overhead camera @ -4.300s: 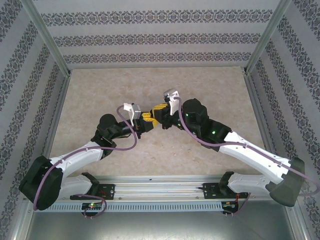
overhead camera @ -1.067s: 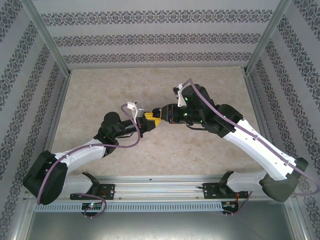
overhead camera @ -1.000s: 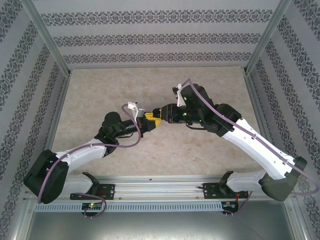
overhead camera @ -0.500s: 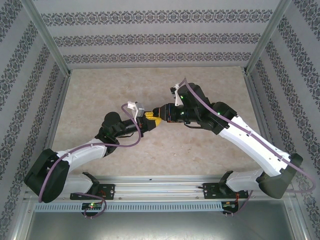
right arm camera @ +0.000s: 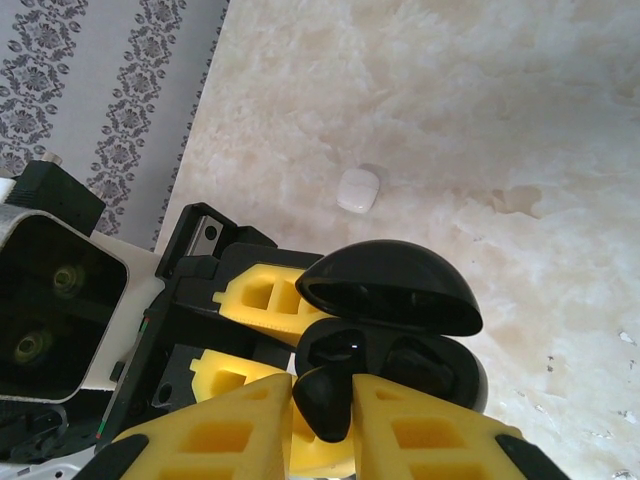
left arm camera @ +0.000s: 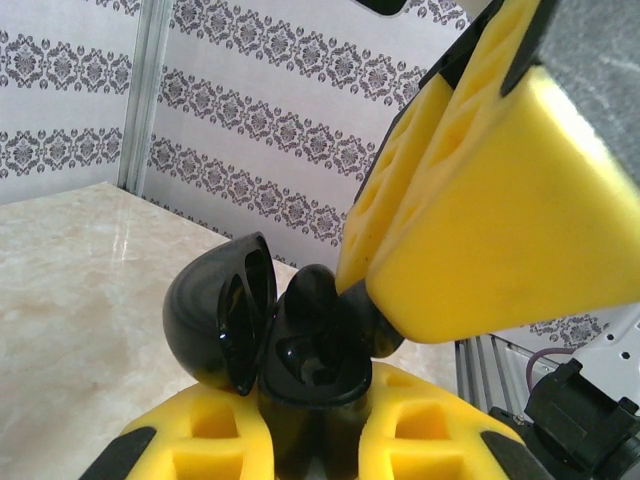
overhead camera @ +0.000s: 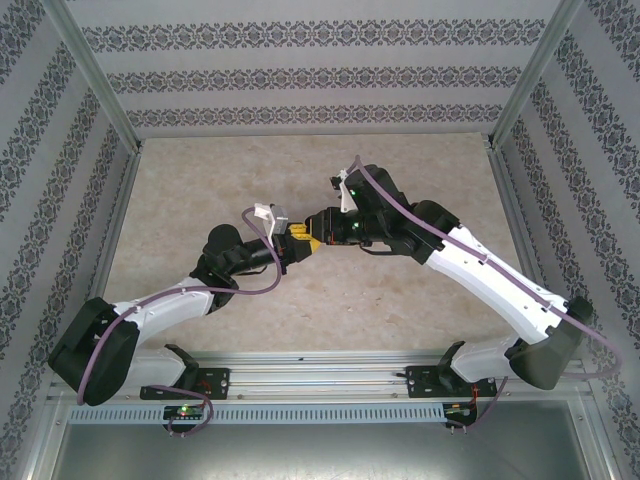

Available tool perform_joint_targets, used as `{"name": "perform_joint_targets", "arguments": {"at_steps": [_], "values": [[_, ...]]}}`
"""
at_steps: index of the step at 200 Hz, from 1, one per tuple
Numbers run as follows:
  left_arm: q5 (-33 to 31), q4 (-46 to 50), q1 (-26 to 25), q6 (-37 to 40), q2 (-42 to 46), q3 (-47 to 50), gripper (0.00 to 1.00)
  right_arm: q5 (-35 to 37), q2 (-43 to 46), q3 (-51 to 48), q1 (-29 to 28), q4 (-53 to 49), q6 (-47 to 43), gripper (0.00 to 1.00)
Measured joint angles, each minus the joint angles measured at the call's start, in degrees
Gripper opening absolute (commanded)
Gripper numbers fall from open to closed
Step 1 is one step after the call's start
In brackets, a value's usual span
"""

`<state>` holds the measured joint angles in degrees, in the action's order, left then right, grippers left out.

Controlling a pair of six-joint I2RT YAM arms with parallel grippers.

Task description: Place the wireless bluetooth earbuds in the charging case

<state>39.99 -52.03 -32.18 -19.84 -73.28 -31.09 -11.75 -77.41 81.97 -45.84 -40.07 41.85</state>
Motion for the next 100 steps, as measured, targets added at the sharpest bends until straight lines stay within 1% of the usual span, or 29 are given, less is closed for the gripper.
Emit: {"name": "perform_joint_targets", "arguments": {"at_steps": [100], "values": [[-0.2,-0.2,0.0,0.0,-0.1,0.0,0.00,-0.3,-0.5,0.7,-0.1,-0.3,0.0,0.26]]}}
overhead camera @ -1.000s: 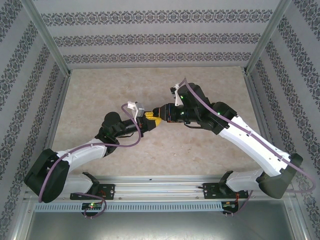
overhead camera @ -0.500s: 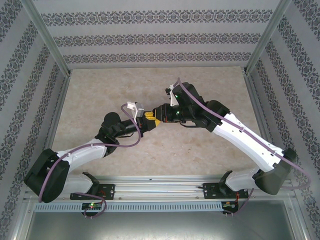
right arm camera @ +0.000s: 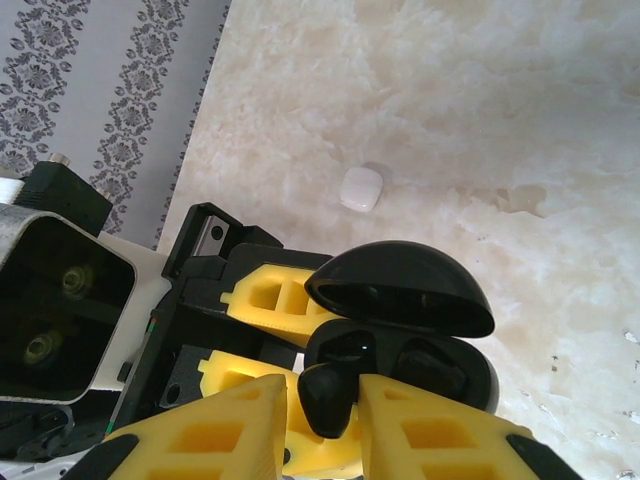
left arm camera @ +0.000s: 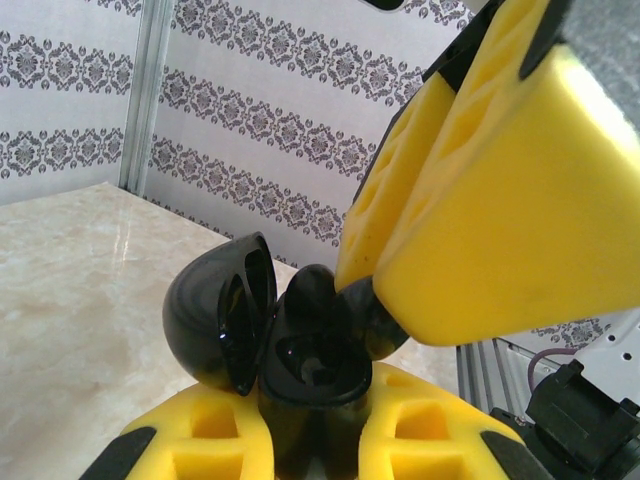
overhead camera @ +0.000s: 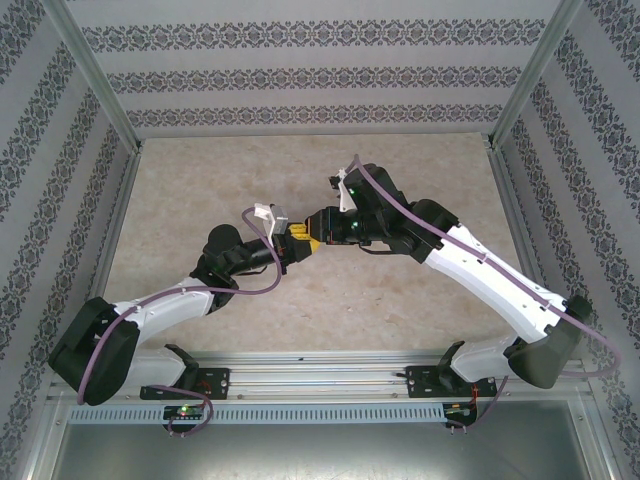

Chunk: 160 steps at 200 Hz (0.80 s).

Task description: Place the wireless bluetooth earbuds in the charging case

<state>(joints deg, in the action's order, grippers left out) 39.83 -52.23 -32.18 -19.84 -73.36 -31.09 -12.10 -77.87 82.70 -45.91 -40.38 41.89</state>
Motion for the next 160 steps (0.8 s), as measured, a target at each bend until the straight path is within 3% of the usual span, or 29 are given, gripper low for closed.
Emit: {"name": "perform_joint_targets", "arguments": {"at_steps": [160], "values": [[0.2,-0.1,0.0,0.0,0.0,0.1,0.00,-0.9,-2.2,2.9,-0.9,-0.6,0.0,0.31]]}}
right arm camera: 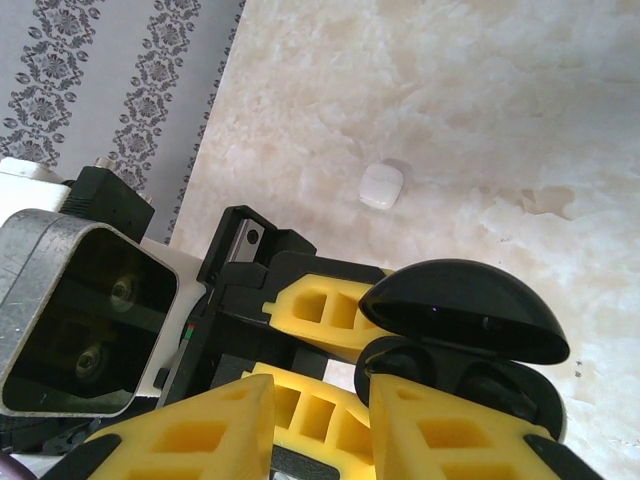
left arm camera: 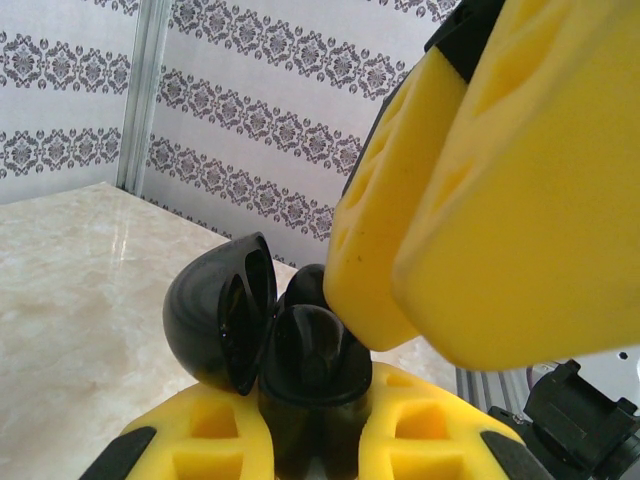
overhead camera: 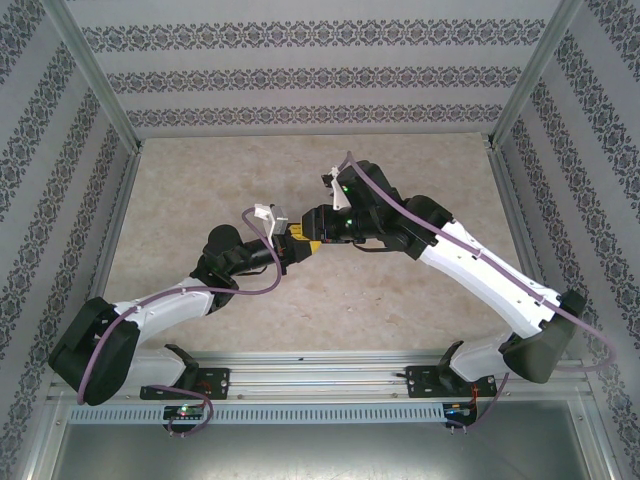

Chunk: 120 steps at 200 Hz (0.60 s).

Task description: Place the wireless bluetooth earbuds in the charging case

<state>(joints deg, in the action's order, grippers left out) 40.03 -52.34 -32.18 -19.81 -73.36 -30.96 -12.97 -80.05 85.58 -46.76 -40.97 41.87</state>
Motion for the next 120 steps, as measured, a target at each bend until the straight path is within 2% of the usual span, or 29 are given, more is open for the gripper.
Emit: {"name": "perform_joint_targets", "arguments": {"at_steps": [55,120], "values": [[1.4,0.5,0.0,1.0,0.5,0.0,0.00,1.1,1.1,3.3,1.0,-3.2,-1.6,0.32],[11.0,5.1,0.0,4.6,4.2,-1.2,0.00,-2.8,7.1,0.2,12.6,-4.0,-1.9,0.28]]}}
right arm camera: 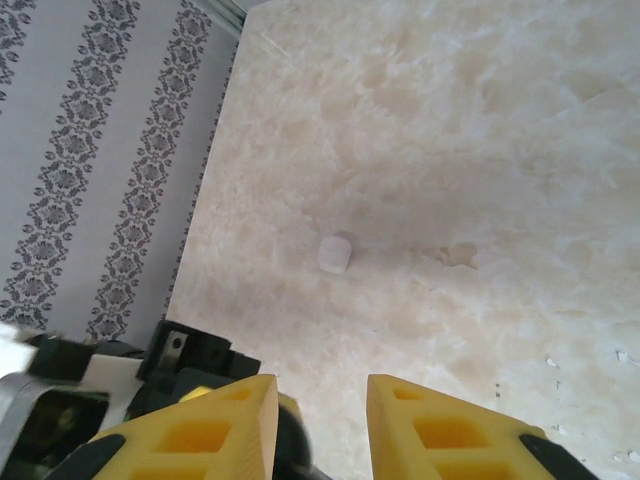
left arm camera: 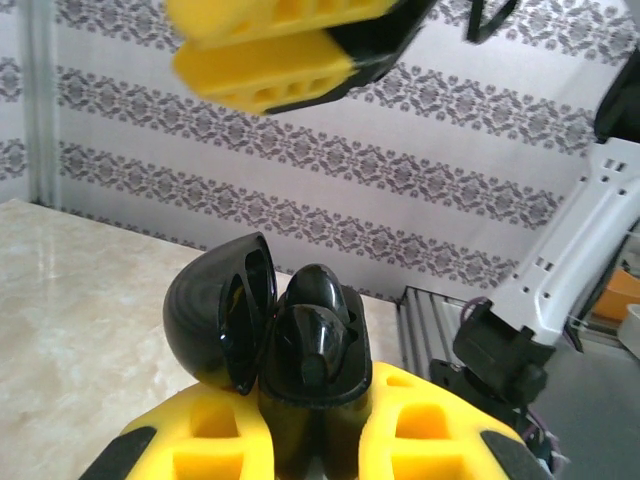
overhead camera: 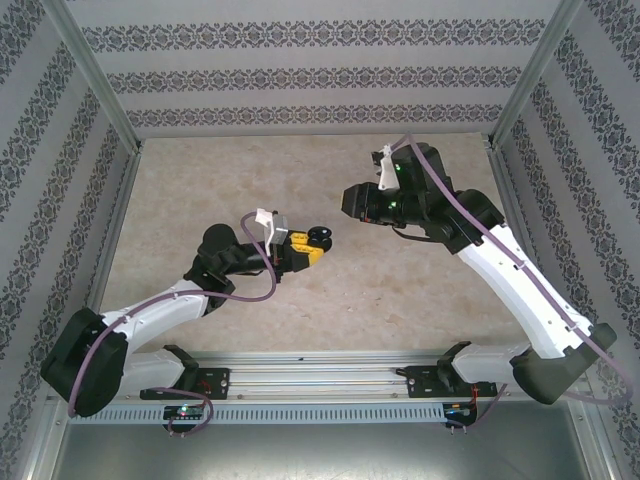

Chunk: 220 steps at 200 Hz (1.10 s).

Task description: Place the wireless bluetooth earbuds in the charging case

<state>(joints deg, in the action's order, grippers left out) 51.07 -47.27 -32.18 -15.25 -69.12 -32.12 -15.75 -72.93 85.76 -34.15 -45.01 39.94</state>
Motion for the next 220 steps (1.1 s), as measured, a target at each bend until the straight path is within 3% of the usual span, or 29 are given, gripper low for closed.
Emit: {"name": "perform_joint_targets", "arguments": {"at_steps": [80,166,220], "values": [[3.6,4.2,-0.1,1.9,0.7,-3.1,0.00,-12.7,-3.4,-8.8,-0.9,8.6,5.0,0.22],[0.1,6.0,-0.1,-5.2,-0.2,-3.1,0.00,-10.1,-1.3,-9.7,-4.0,10.8,3.2,0.22],[-4.2,7.5,2.2,-10.8,-2.2,-2.9,0.00,-3.5,2.4,-10.1,-4.0,5.2,0.2,0.30]]}}
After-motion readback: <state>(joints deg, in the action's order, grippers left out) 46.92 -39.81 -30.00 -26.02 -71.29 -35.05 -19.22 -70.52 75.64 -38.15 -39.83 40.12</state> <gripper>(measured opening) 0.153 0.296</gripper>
